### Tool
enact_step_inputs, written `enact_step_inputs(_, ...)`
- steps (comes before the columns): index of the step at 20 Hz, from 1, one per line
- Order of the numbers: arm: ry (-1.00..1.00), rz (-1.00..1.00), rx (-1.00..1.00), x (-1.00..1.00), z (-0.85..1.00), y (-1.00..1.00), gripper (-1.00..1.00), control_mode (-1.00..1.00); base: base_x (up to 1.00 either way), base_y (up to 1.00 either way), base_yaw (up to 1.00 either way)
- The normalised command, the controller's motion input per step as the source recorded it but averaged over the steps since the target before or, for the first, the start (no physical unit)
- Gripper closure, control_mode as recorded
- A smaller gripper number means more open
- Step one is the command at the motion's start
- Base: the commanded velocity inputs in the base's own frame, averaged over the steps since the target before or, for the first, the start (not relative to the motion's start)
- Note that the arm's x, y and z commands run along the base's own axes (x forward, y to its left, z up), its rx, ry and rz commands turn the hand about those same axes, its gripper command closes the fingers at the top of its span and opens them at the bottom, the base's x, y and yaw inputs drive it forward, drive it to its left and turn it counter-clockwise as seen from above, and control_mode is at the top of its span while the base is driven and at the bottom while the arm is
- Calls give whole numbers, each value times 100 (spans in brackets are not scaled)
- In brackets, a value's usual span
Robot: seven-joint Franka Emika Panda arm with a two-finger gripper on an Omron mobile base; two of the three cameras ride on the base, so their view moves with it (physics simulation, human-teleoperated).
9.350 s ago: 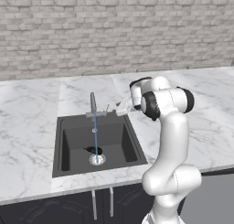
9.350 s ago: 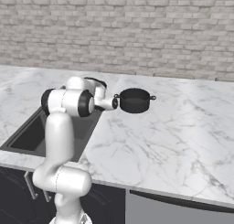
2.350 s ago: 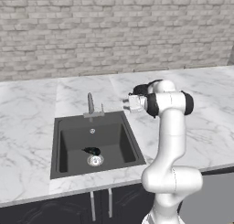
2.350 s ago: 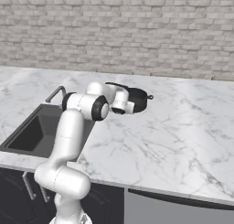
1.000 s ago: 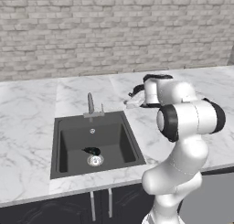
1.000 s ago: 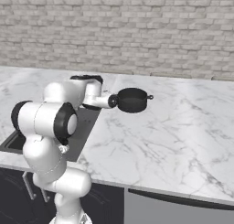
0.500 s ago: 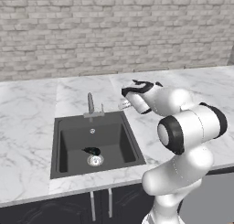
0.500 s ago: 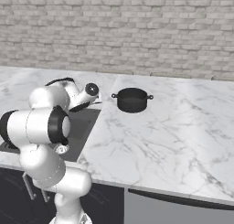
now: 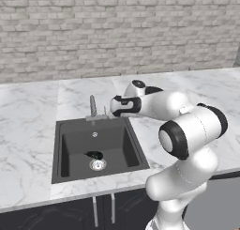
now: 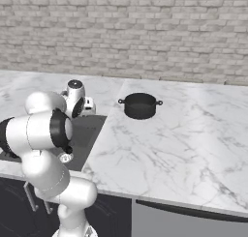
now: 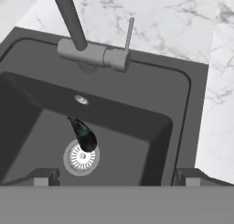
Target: Turn on the sink faucet. Then move the eggplant from the counter to the sink. Turn off the sink. Move the vegetable from the sink to the pot next to the stove. Finally move the pot to the front center burner.
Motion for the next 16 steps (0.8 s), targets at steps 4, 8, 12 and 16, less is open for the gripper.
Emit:
enact_step_inputs(4,2,0,0,-61,-32,0,-100,-100,0,0,0)
enact_step_inputs(8,-8,3,0,-92,-22,0,-100,-100,0,0,0)
enact_step_inputs(12,-1,3,0,-40,-23,0,-100,-100,0,0,0)
enact_step_inputs(16,0,2,-1,-3,-12,5,-100,-100,0,0,0)
